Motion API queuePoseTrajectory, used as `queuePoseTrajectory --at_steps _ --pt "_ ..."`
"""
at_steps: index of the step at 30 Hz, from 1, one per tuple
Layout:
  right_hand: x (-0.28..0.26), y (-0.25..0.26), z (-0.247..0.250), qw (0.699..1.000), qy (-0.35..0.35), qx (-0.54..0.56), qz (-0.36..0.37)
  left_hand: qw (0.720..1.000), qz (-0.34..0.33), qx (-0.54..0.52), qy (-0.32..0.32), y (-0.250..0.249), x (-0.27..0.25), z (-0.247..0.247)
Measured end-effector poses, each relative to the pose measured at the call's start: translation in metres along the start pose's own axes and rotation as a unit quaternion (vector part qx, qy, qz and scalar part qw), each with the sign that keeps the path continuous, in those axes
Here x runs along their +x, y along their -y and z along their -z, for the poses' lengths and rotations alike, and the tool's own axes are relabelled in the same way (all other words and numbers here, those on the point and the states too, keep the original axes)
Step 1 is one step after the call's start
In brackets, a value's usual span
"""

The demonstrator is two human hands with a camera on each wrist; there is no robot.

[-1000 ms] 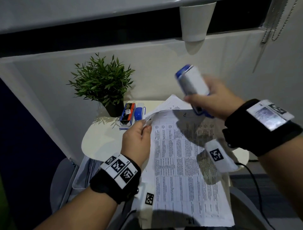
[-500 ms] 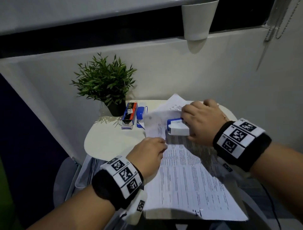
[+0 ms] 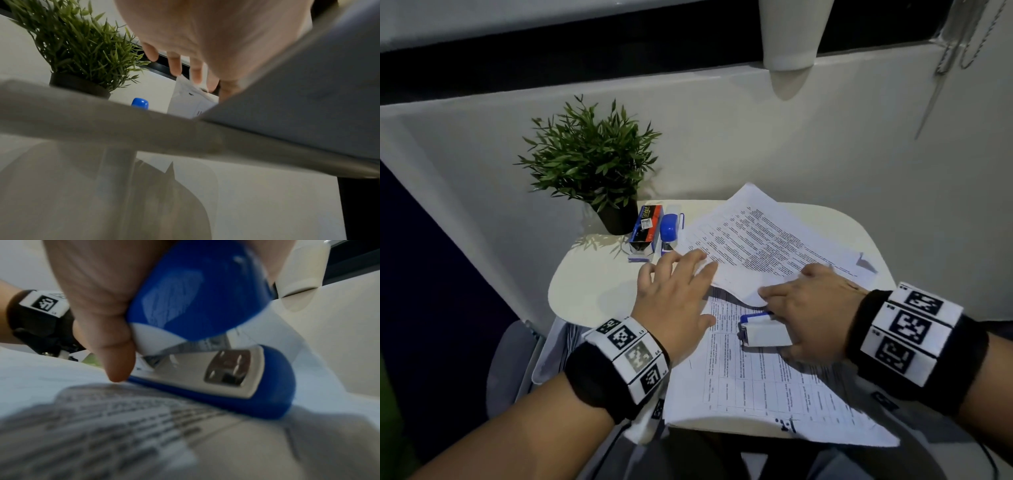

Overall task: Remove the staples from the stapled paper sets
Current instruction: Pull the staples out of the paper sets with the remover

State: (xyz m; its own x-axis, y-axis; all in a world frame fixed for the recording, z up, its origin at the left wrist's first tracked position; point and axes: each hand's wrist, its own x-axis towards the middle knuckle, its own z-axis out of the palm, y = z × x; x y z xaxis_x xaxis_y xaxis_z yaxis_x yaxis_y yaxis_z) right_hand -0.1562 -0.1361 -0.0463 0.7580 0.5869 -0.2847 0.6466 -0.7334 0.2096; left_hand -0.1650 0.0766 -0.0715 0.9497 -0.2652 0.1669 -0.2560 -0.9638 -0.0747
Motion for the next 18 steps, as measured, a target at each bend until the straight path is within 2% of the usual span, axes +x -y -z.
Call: queuePoseTrajectory --at_steps 3,8,13,16,18 --pt "0.003 0.001 -0.001 1.000 -0.006 0.007 -0.003 0.999 0.008 0.013 0.030 0.002 -0.004 -0.004" --pt "0.004 0.002 -0.003 1.000 -0.018 0.001 -0.004 0.999 -0.024 0.012 0.033 -0.006 -0.008 -0.007" --pt "0.004 -0.002 -0.006 1.000 -0.023 0.012 0.005 0.999 -0.031 0.006 -0.019 -0.008 0.004 0.001" --pt "0.001 -0.013 -0.001 0.993 -0.056 0.107 -0.009 0.998 -0.016 -0.039 -0.049 0.005 0.025 0.016" --pt "0.000 -0.026 0.009 0.970 -0.114 0.211 -0.040 0.992 0.020 -0.112 -0.046 0.013 0.038 0.023"
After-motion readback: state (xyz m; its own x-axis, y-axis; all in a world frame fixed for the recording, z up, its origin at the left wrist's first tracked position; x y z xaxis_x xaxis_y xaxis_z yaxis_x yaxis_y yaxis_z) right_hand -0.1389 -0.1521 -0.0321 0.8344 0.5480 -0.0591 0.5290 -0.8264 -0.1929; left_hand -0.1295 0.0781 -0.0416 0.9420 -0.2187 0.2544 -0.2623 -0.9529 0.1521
